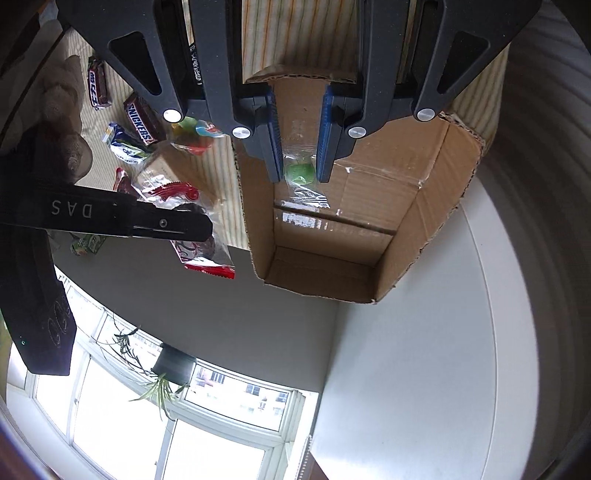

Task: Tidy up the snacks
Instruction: 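Carry both candies over the cardboard box and open both tools to drop them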

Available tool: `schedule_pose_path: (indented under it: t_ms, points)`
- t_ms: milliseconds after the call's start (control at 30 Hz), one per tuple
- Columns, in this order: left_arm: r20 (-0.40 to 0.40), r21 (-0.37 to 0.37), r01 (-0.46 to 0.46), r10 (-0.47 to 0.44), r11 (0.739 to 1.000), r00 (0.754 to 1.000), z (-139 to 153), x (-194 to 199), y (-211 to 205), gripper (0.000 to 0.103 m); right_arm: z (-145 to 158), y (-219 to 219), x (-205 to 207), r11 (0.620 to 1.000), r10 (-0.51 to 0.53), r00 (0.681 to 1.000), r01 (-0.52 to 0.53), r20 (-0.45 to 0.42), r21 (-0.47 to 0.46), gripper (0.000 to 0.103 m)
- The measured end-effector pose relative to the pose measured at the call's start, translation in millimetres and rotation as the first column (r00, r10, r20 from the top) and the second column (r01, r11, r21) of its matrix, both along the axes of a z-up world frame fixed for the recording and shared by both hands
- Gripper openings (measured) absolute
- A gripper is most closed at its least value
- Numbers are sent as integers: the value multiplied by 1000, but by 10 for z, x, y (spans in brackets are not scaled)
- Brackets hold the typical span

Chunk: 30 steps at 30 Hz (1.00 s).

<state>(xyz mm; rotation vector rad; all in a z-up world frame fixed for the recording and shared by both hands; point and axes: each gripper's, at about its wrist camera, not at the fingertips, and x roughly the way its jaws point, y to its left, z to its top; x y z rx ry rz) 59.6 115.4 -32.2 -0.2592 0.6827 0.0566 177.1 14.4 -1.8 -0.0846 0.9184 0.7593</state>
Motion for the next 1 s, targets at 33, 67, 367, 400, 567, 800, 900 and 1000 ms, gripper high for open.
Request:
schedule_pose_path:
  t_ms: [33, 67, 367, 400, 567, 800, 900, 1000]
  points:
    - [-2, -1, -5, 5, 1000, 1000, -11, 0, 25, 17, -23, 64, 14, 1000, 7, 1000, -7, -2, -3, 38]
    - [-4, 0, -9, 9, 1000, 1000, -21, 4, 47, 17, -48, 131, 24, 1000, 14, 1000, -14, -6, -6, 38]
    - [-16, 7, -41, 41, 999, 999, -58, -11, 170, 18, -181, 436, 91, 998, 43, 999, -43, -16, -38, 40]
    - [-18, 6, -51, 51, 999, 999, -60, -13, 184, 18, -181, 443, 92, 998, 44, 999, -44, -16, -40, 43]
    - [-16, -10, -71, 71, 997, 997, -41, -40, 240, 28, -122, 402, 92, 999, 37, 999, -37, -6, -32, 58]
    - [2, 1, -52, 52, 999, 999, 8, -80, 172, 35, 23, 237, 7, 999, 21, 1000, -20, 24, -36, 58]
    - [4, 1, -33, 33, 999, 999, 21, -98, 104, 35, 81, 108, -43, 999, 6, 1000, -5, 29, -36, 58]
    - [9, 2, -2, 2, 1000, 1000, 26, -109, 13, 35, 145, -88, -118, 999, -13, 999, 15, 40, -44, 58]
